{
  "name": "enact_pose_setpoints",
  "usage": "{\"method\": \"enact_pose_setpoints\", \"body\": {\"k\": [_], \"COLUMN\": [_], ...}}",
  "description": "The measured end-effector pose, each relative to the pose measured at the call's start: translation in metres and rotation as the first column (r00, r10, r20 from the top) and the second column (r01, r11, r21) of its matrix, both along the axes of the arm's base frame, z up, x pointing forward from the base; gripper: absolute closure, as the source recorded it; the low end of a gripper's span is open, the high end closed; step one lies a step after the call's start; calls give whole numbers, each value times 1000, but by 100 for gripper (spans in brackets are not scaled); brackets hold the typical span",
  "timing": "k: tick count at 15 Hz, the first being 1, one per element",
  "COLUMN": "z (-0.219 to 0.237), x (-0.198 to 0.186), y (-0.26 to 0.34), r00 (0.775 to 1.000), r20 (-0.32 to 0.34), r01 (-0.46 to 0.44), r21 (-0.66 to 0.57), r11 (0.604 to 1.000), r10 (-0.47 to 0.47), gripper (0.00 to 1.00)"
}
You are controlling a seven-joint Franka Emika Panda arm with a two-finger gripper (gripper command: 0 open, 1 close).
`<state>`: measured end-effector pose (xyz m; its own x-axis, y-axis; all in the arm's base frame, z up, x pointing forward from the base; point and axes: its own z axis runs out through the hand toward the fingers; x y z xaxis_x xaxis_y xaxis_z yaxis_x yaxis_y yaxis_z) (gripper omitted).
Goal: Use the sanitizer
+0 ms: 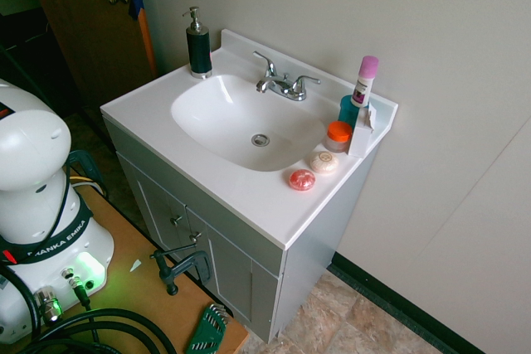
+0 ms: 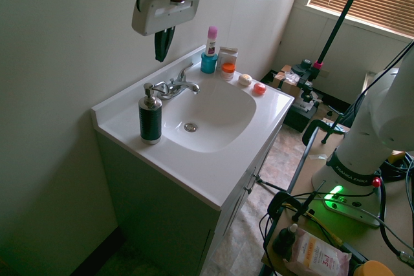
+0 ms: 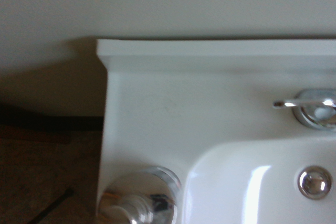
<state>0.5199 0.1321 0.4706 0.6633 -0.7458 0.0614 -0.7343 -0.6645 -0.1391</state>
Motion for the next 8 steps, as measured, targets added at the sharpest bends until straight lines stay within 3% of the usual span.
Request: {"method": "enact_pose_setpoints", "body": {"k": [8], "z": [-59], "x": [-82], "y": [-80], "r00": [994], "r20": [-97], "r01": [55], "r21": [19], "r11": [998], "r10": [-53], "gripper": [0]}}
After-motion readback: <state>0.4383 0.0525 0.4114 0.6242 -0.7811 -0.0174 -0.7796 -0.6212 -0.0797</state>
